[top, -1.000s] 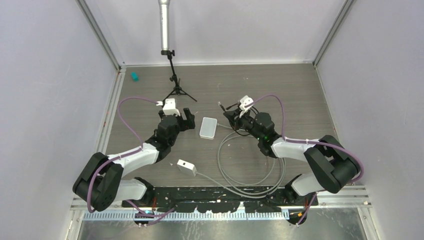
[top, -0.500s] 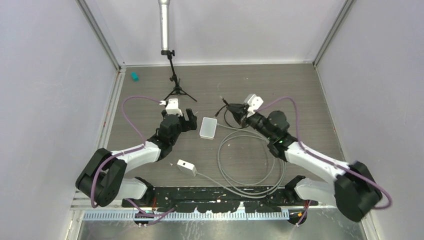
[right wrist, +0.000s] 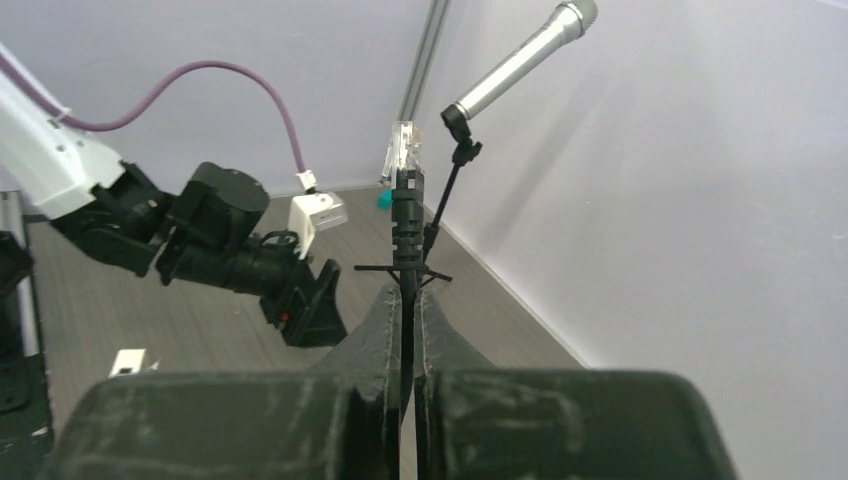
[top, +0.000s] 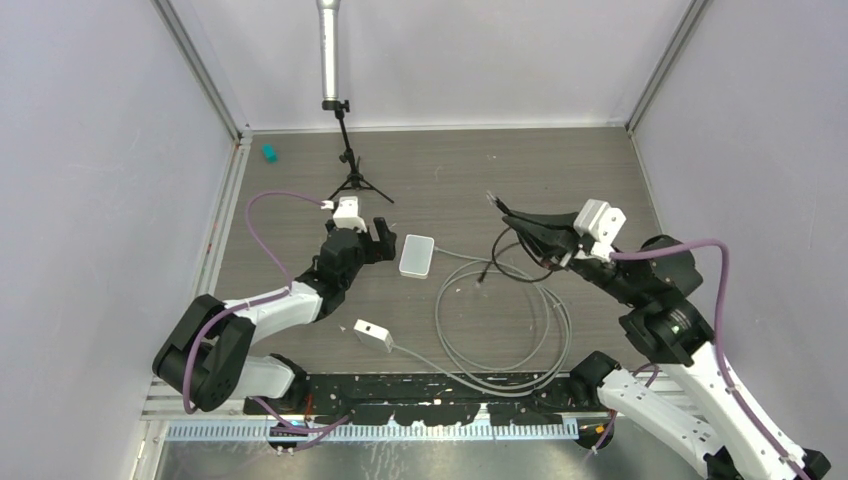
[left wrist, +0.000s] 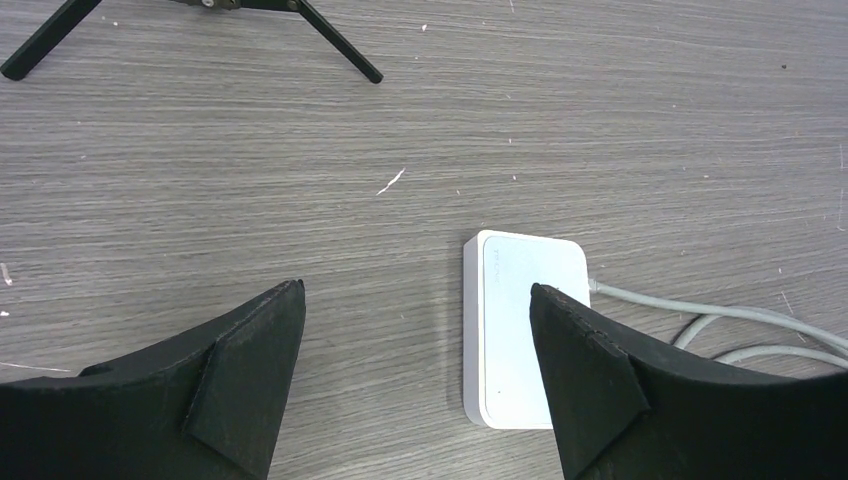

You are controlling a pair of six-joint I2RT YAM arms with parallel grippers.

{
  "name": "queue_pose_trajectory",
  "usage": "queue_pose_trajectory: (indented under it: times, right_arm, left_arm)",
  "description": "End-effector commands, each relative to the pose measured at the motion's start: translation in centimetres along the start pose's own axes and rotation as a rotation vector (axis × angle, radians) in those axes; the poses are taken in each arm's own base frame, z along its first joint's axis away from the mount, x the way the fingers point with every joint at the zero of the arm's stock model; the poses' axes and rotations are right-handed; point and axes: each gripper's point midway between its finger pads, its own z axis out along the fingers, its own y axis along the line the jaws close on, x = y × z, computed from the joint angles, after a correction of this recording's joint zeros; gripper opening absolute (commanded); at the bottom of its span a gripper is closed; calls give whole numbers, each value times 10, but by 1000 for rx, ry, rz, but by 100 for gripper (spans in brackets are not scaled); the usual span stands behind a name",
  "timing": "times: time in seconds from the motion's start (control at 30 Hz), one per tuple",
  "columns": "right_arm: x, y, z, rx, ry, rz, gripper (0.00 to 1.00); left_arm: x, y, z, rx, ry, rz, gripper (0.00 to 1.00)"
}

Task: Insert the plug into the switch port
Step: Pick up the connector from the center of the board.

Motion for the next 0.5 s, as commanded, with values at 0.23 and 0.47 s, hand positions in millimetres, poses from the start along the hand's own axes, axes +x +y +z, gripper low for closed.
queue_pose_trajectory:
  times: [0.23, 0.47]
  right_arm:
    - [83, 76, -23, -291, 219, 235, 1]
    - [129, 86, -2, -313, 81, 166, 0]
  left_arm:
    - [-24, -62, -1, 286, -8, -17, 87]
    - [-15, -106, -13, 552, 26, -48, 85]
